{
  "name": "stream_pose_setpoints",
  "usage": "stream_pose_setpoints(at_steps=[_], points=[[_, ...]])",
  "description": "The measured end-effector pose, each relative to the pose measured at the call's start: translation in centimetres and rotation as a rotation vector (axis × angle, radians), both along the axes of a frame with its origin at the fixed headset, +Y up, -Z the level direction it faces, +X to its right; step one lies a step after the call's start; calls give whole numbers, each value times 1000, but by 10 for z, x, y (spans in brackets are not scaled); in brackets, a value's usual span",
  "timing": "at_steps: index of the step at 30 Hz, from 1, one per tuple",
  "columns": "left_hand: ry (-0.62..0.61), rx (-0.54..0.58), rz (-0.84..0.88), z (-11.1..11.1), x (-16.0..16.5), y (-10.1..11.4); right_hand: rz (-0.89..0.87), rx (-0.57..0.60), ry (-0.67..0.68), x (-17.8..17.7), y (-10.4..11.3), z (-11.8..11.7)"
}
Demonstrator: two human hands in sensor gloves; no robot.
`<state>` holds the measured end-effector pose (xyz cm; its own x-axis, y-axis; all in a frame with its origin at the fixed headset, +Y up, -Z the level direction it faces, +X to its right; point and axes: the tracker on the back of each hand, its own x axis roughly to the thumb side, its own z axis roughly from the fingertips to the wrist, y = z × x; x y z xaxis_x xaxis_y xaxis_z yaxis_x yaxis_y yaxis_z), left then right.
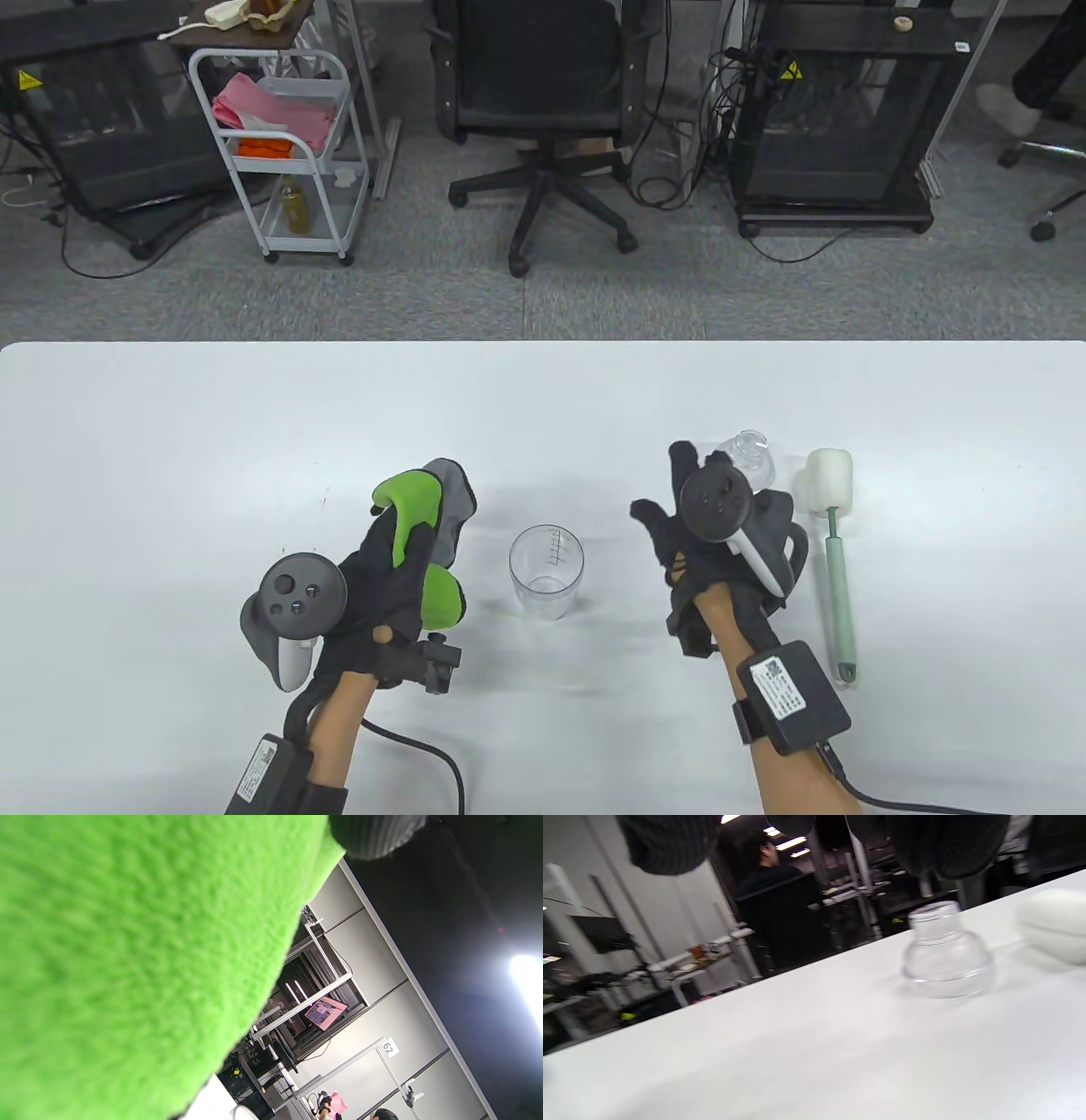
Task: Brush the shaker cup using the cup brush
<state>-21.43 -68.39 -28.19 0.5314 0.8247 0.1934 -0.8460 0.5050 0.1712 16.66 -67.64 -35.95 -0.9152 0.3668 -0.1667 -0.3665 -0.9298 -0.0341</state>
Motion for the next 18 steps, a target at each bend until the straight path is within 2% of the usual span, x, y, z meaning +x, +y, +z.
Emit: stream_pose_setpoints(at_steps=[2,6,10,16,18], points=[[6,-9,6,1,0,0,65,-30,-61,10,-7,-19],[6,-14,-16,-1,0,-1,221,-171,-143,27,-28,-59],[20,-37,-24,-3,-1,-6,235,-243,-193,35,-44,-85],[20,-64,-20,-5,-2,-10,273,-347,-211,44,-63,-103],[9,-77,11,-6,-1,-10,244,-284,-220,45,-63,-104]])
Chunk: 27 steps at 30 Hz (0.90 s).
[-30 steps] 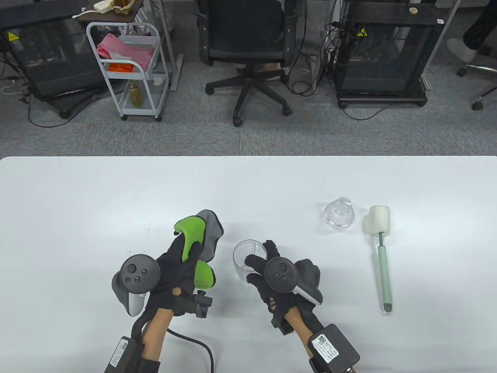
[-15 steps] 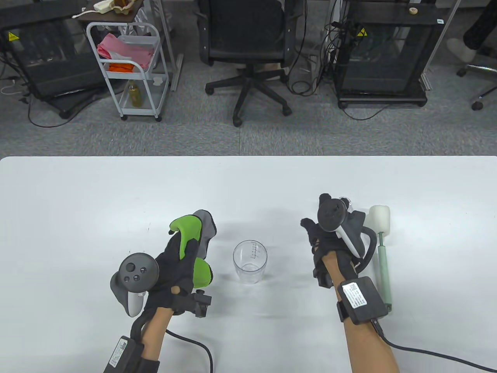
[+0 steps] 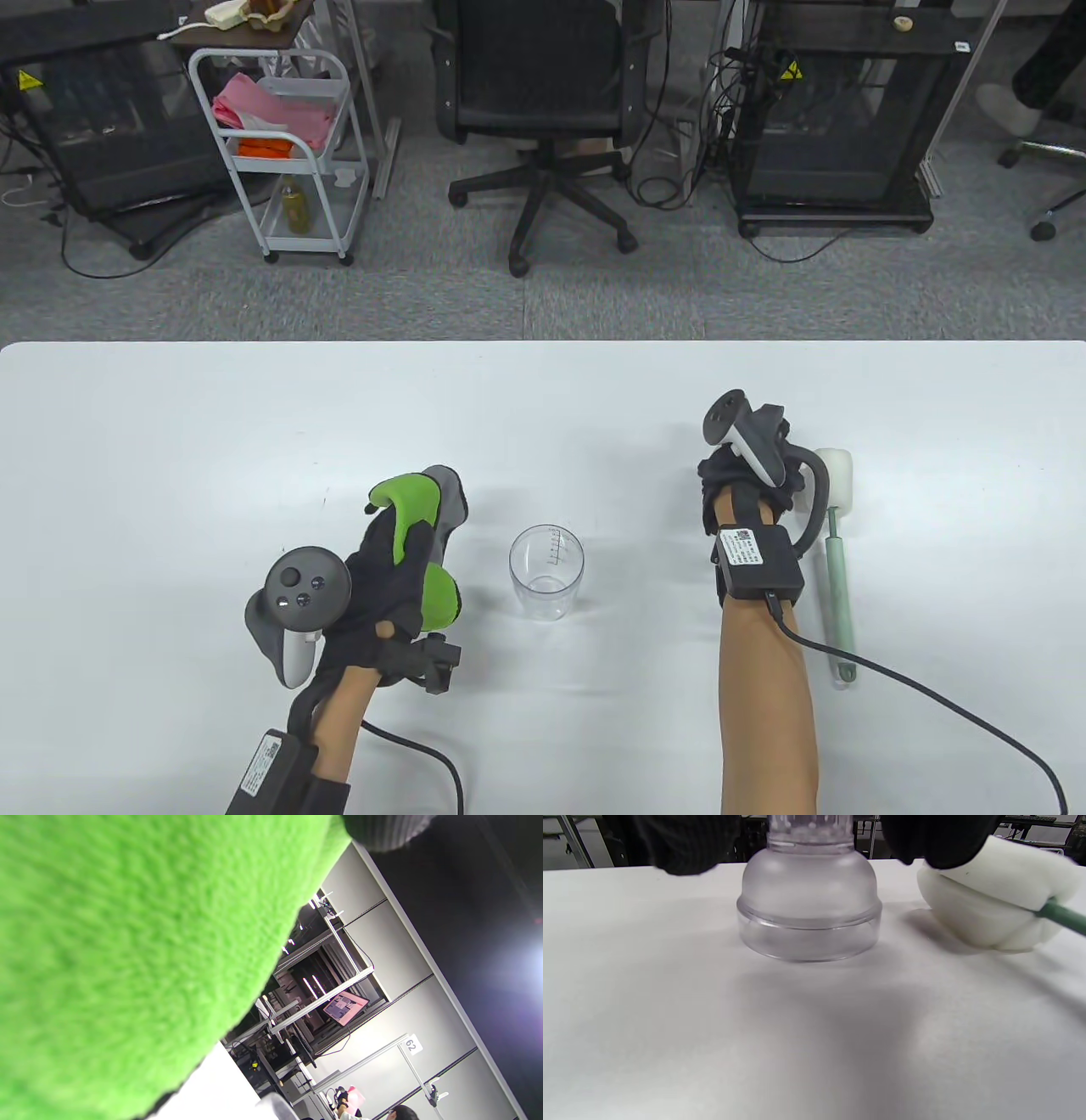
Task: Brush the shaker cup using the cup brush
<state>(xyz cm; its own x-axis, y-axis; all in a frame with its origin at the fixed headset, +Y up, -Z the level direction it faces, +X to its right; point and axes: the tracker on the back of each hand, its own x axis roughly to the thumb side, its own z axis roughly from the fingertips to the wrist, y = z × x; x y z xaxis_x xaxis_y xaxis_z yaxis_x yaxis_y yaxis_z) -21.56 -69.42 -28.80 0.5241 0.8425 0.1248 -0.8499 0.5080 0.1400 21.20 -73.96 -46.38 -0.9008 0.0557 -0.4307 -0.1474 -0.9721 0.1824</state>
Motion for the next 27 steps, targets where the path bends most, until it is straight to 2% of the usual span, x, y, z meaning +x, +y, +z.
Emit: stream_pose_setpoints(at_steps=[1,5,7,11,15,17,19,20,23,27], points=[[-1,-1,6,0,0,0,24,55,-1,0,1,0],[-8,-13,-17,-1,1,-1,143,81,69,-4,6,4],[-47,-60,-7,-2,2,-1,104,76,105,-6,10,11],[-22,-65,20,-1,-1,0,52,181,173,-9,35,35],[-16,-97,34,1,-5,5,-26,312,254,-18,78,75],[5,-60,40,4,-4,9,-110,380,304,-27,100,104],[-26,-53,-2,6,-2,13,-228,443,343,-38,110,130],[-28,-31,-51,9,0,17,-295,471,368,-45,114,146],[-1,30,-53,15,6,23,-429,524,456,-66,121,179],[-5,53,-44,22,17,28,-591,550,528,-89,121,202]])
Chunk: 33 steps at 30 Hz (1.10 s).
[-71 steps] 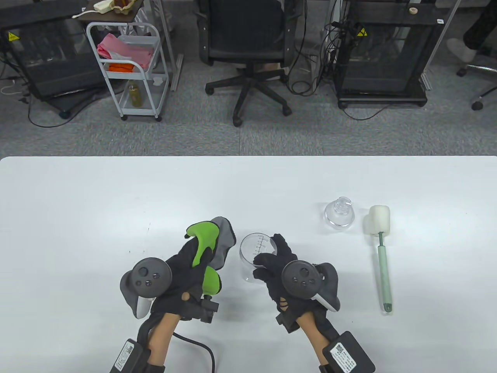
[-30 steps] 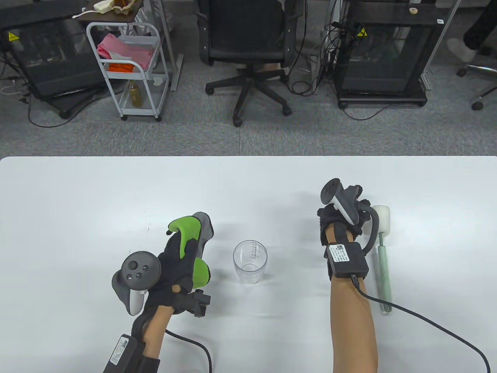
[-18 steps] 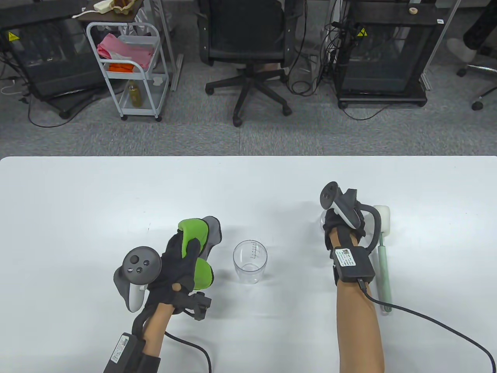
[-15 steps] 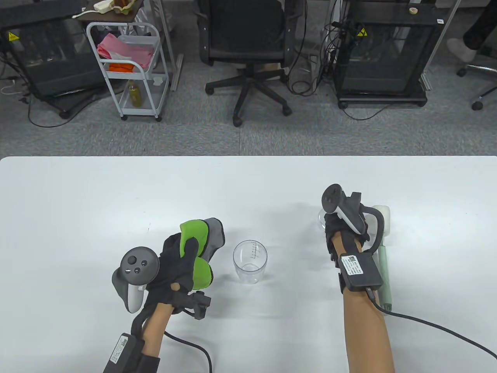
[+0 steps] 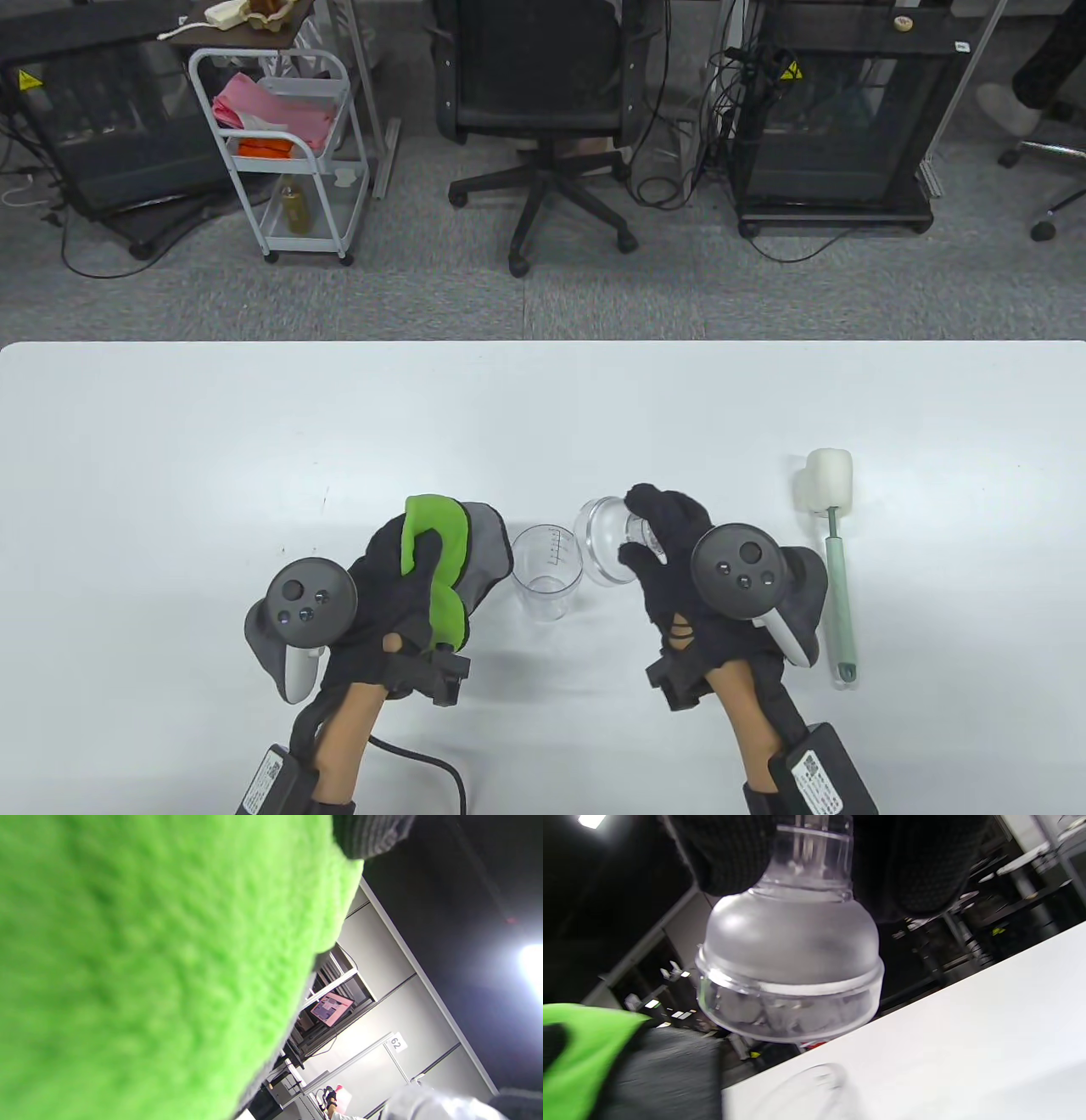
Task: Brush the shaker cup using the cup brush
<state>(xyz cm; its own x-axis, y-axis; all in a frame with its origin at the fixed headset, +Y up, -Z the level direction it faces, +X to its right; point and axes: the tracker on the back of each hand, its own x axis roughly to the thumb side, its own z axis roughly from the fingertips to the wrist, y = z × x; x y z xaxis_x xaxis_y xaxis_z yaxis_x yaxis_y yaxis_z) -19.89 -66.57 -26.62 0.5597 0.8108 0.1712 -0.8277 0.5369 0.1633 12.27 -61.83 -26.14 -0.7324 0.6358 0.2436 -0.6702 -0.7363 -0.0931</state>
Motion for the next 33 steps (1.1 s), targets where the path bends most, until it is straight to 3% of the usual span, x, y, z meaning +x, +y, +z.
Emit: stream_pose_setpoints(at_steps=[5,9,15,18,20,26,29,33], points=[[25,55,20,11,18,2,-228,63,191,-21,-17,8],[-49,6,159,17,36,2,-382,60,249,-25,-31,13],[-346,-8,450,18,50,-2,-356,141,264,-15,-19,19],[-463,-96,639,20,58,-4,-315,148,259,-9,-21,17],[-561,-141,658,18,62,-7,-399,134,285,-6,-22,16],[-729,-202,614,16,69,-10,-340,155,356,-2,-23,13],[-708,-204,559,17,73,-8,-307,167,376,-2,-21,13],[-569,-192,472,19,73,-5,-226,178,381,-6,-19,15]])
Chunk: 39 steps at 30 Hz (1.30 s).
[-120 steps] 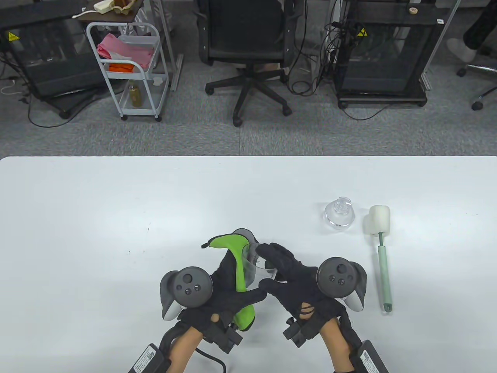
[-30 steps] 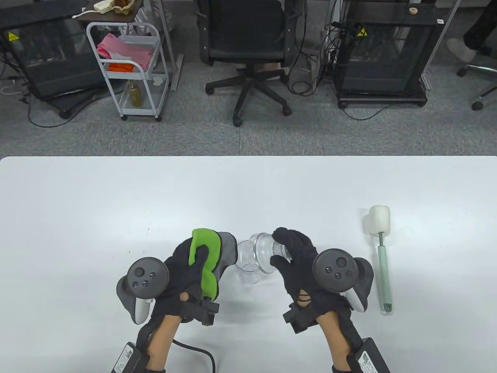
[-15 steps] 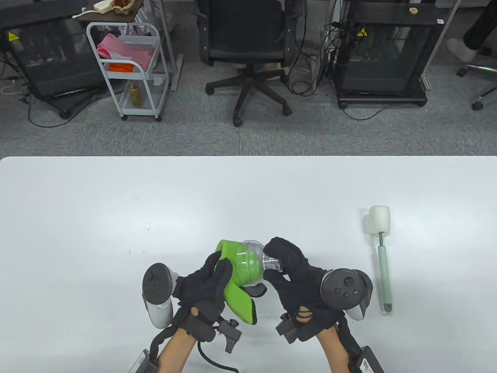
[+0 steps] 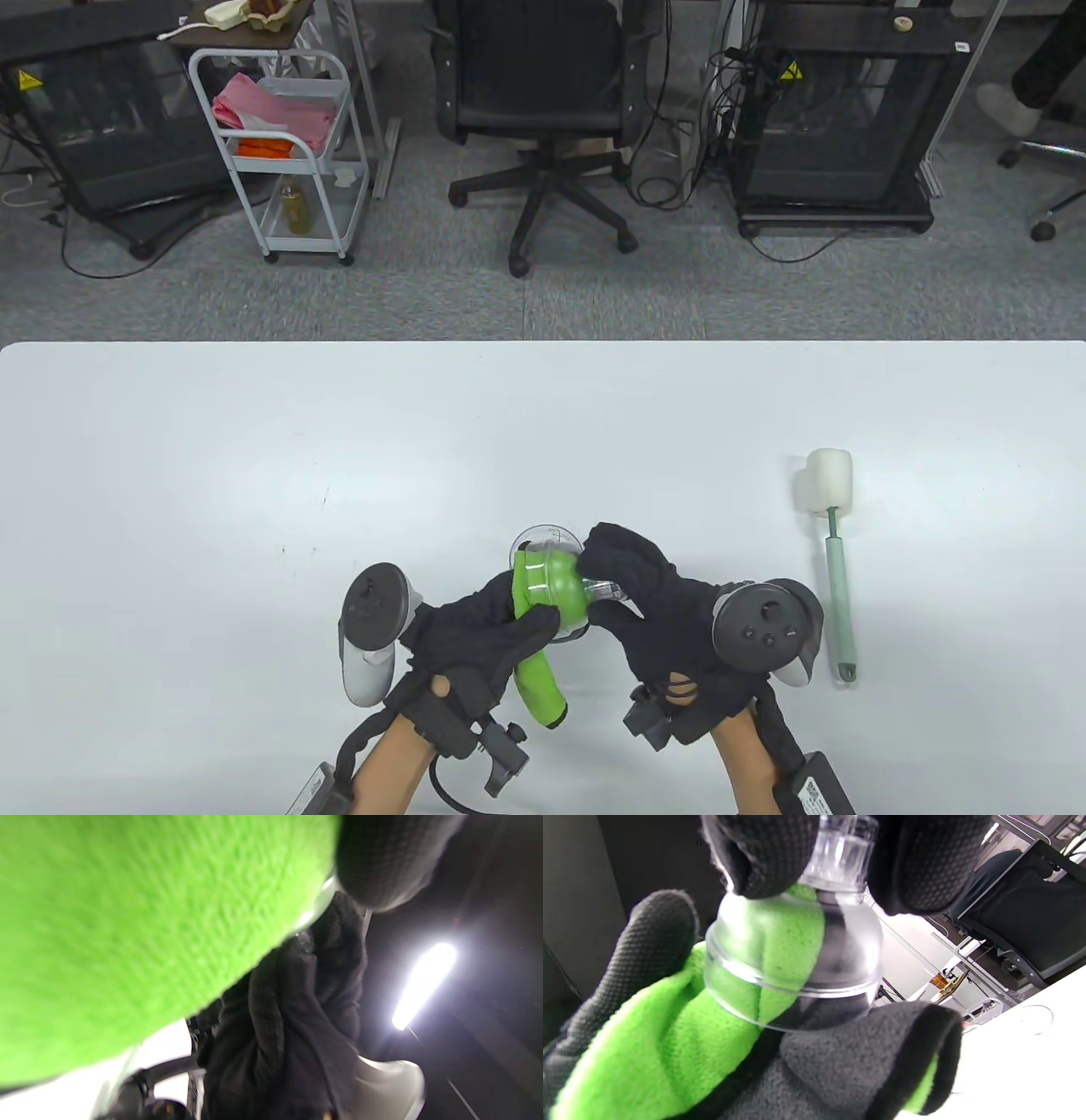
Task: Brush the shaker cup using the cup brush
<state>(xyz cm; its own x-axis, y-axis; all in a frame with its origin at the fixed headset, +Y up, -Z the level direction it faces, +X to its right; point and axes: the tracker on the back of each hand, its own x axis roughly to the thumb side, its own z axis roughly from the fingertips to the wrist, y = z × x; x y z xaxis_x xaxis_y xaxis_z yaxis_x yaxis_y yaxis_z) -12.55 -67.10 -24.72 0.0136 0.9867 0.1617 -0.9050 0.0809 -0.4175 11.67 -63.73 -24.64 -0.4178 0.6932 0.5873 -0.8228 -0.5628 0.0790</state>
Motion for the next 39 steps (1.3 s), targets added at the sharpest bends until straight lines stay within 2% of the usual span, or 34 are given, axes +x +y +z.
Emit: stream_pose_setpoints(at_steps=[4,10,13,15,20,23,26,29,33,39], points=[[47,58,-80,3,2,2,41,-50,-28,-1,-1,-1],[119,198,-213,9,8,12,8,-154,-118,5,-9,-7],[185,228,-251,10,7,14,12,-180,-122,6,-12,-8],[208,236,-249,10,6,15,-4,-142,-122,6,-8,-7],[217,197,-204,7,-1,12,109,101,-85,9,10,3],[189,174,-185,6,-1,8,69,66,-63,5,7,2],[172,162,-193,5,0,6,83,-29,3,1,1,-2],[169,185,-220,4,1,7,108,-73,-11,1,-2,-6],[166,211,-258,6,4,8,36,-144,-49,5,-9,-10],[194,251,-313,12,8,14,-45,-166,-126,10,-17,-13]])
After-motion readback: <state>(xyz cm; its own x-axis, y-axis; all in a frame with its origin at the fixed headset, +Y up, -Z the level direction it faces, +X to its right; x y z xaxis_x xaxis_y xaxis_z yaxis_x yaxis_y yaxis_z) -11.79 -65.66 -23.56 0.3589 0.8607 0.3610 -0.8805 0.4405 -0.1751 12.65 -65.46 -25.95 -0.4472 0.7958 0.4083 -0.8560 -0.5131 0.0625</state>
